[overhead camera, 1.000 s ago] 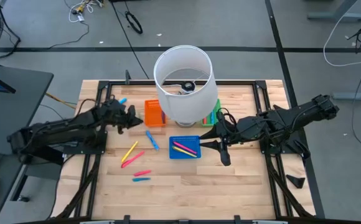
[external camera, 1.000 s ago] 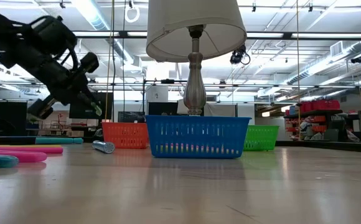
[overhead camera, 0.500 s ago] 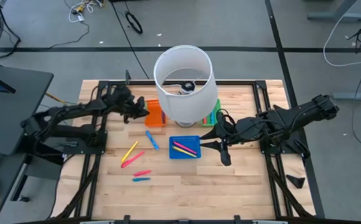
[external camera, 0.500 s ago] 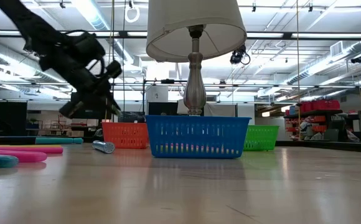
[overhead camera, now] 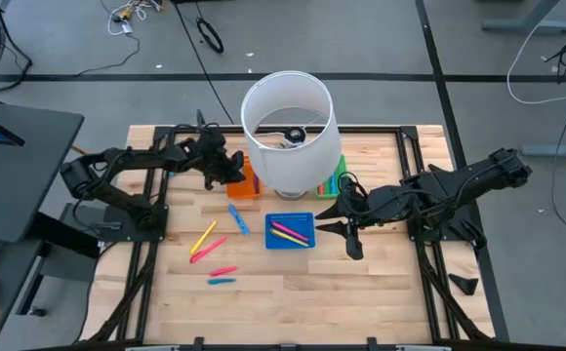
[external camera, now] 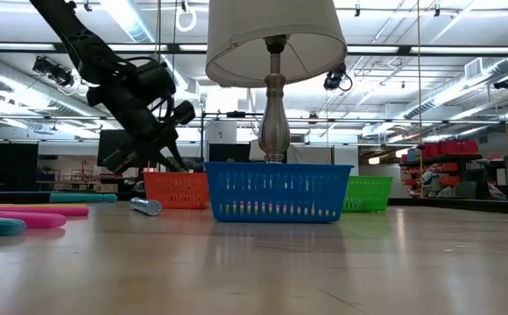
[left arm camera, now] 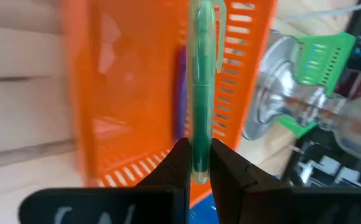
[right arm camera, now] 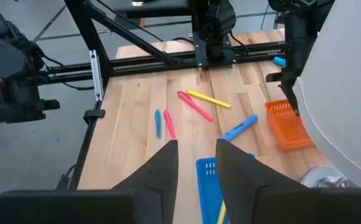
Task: Pick & Place Markers
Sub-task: Put the green small highlighter pen into the orange bin
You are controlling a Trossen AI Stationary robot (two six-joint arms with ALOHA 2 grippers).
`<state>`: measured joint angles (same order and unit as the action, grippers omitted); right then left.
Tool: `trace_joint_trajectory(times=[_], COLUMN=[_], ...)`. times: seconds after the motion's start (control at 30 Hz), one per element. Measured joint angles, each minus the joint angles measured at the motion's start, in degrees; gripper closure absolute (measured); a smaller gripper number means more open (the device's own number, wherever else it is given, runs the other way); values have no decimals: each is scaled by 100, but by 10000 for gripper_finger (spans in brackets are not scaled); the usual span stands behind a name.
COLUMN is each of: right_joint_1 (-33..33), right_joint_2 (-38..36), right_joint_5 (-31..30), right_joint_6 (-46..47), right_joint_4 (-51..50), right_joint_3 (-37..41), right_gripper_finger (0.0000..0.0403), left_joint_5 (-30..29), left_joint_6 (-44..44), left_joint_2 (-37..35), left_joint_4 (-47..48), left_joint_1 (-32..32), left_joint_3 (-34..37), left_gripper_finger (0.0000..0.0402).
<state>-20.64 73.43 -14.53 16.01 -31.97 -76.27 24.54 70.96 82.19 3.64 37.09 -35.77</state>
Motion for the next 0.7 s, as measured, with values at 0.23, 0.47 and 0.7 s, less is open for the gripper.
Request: trace_joint_trajectory(times=[0.23, 0.47, 0.7], right_joint_1=[0, 0, 0], right_joint_2=[0, 0, 0], right_joint_5=[-1, -1, 0], right_joint_6=[0, -1, -2], right_joint_4=[-64, -95, -113], right_joint_3=[0, 0, 0], right_gripper_finger=[293, 293, 293], left_joint_5=[-260, -462, -438], left_joint_6=[-165, -113, 174], left_joint_2=[-2, -2, -4], left_joint_4=[254, 264, 253], left_joint_1=[3, -36, -36], left_joint_3=[0, 0, 0], left_gripper_finger=[361, 361, 299])
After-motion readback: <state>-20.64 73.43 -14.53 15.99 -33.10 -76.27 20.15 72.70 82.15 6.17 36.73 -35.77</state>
